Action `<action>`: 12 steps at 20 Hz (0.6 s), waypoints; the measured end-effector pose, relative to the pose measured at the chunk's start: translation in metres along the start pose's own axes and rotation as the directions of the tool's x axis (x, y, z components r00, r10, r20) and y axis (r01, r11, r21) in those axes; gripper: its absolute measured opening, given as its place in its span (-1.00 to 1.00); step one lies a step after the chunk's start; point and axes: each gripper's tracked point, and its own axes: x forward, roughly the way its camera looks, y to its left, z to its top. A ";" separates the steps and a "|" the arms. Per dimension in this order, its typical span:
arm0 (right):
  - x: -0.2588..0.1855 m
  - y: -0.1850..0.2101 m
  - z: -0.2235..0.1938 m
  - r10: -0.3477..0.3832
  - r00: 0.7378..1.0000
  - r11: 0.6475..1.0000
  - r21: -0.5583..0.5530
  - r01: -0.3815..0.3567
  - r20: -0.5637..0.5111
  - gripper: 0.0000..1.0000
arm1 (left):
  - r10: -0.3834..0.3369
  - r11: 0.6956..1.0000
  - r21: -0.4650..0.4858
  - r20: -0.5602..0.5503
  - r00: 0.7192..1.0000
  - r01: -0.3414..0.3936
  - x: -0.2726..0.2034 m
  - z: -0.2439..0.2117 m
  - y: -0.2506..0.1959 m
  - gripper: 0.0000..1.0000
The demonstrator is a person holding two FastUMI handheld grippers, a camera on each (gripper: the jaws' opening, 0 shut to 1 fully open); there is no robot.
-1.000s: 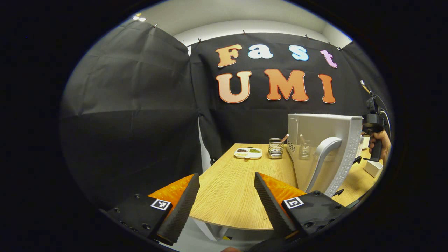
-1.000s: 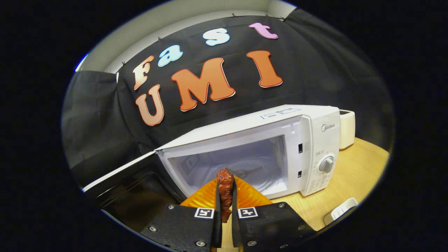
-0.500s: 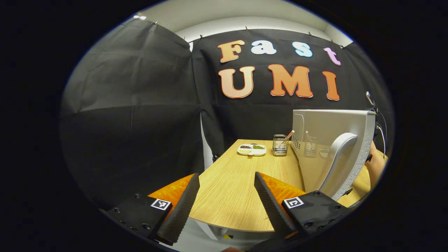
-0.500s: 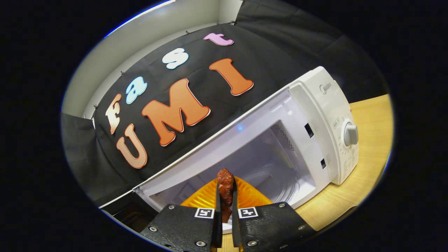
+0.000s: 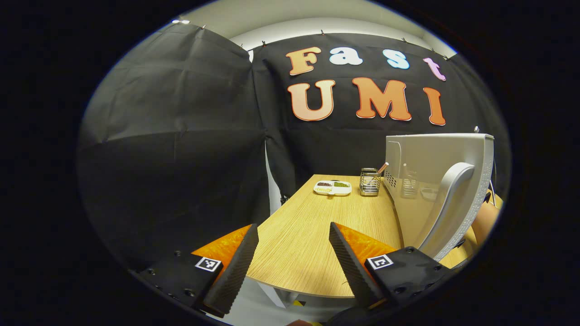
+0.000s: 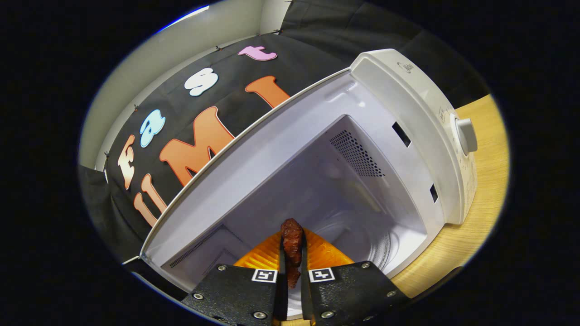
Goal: Open the microwave oven with the left hand, put the food in, and close the microwave oven.
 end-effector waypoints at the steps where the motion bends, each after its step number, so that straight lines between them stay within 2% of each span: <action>1: 0.004 -0.003 -0.001 -0.011 1.000 1.000 0.000 0.011 0.003 -0.78 | 0.007 1.000 0.003 -0.003 1.000 -0.007 0.001 0.000 0.000 1.00; 2: 0.005 -0.002 -0.004 -0.013 1.000 1.000 0.011 0.013 -0.003 -0.77 | 0.006 1.000 0.004 -0.008 1.000 -0.006 0.003 -0.001 -0.002 0.90; 3: 0.008 0.000 -0.007 -0.011 1.000 1.000 0.019 0.011 -0.010 -0.75 | 0.001 1.000 0.004 -0.006 1.000 -0.001 0.004 -0.001 -0.006 1.00; 4: 0.012 -0.002 -0.011 -0.020 1.000 1.000 0.018 0.020 -0.015 -0.75 | -0.006 1.000 0.006 -0.005 1.000 0.006 0.002 0.001 -0.009 0.89; 7: 0.014 0.004 -0.018 -0.035 0.999 0.999 -0.015 0.035 -0.016 -0.71 | -0.002 1.000 0.016 0.007 1.000 0.002 -0.001 0.004 -0.011 0.89; 8: 0.011 0.006 -0.019 -0.038 0.999 0.998 -0.044 0.038 -0.013 -0.71 | 0.001 1.000 0.019 0.009 1.000 -0.002 -0.001 0.005 -0.010 1.00; 11: 0.010 -0.002 -0.021 -0.078 0.996 0.991 -0.117 0.073 -0.037 -0.60 | 0.005 1.000 0.029 0.010 1.000 -0.005 -0.004 0.007 -0.011 0.90; 12: 0.009 -0.009 -0.024 -0.104 0.992 0.987 -0.130 0.095 -0.065 -0.55 | 0.004 0.999 0.033 0.008 1.000 -0.005 -0.006 0.006 -0.011 1.00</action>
